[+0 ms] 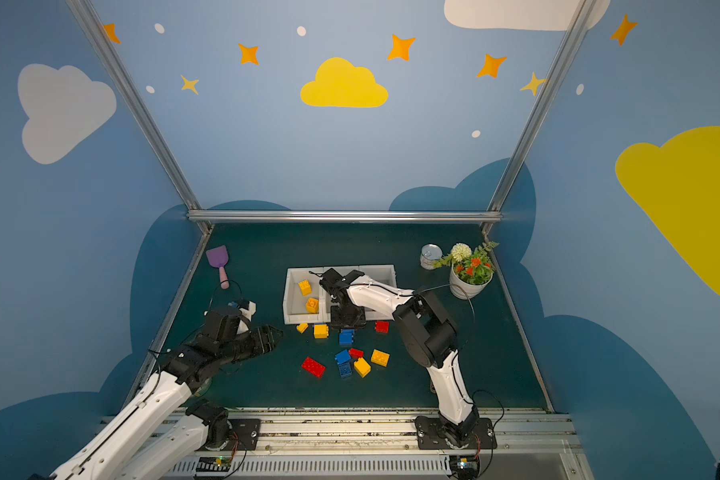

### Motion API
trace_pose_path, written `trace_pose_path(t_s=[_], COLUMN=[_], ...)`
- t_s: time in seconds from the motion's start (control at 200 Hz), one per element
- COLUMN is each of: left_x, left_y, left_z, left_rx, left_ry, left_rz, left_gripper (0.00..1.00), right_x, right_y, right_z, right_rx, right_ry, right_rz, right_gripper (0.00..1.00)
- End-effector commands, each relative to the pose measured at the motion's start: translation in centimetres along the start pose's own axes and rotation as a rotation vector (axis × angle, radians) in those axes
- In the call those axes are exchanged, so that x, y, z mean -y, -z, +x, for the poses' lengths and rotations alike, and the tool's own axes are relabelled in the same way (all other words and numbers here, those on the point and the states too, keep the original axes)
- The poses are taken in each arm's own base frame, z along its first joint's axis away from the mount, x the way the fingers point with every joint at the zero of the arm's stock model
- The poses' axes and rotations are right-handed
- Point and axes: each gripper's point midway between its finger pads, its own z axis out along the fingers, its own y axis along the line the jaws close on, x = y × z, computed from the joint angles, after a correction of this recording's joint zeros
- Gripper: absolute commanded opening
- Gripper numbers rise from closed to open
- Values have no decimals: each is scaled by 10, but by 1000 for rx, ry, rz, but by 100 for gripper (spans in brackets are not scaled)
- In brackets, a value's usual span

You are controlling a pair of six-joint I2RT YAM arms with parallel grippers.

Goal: Sort the legos into containers by color
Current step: 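Carry the blue brick into the middle compartment and release it with the right gripper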

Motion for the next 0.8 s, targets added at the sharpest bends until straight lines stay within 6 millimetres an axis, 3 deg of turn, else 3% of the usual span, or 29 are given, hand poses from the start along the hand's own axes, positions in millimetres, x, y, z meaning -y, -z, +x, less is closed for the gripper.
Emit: trace_pose_path(t_s=[0.0, 0.22, 0.38, 0.526, 0.796], left_x=[-1, -1, -1, -1, 0], left_y=[-3, -2, -3, -5, -2], left_z=[4, 3, 3, 3, 3], left_rx=[-17, -14, -15, -21, -12], left_ry=[-9, -13, -18, -20, -19], left_rz=[3, 1, -1, 0, 6], left_gripper=[70, 70, 70, 70, 70], right_x=[3, -3, -9, -15, -30], right_y=[0, 21, 54, 82, 81], right_z=[-1, 3, -3, -20, -58], right_rx=[-1, 27, 87, 155, 164], right_ry=[-12, 3, 34, 79, 107], right_rz=[19, -10, -40, -56, -81], right_gripper=[46, 40, 39, 39, 39])
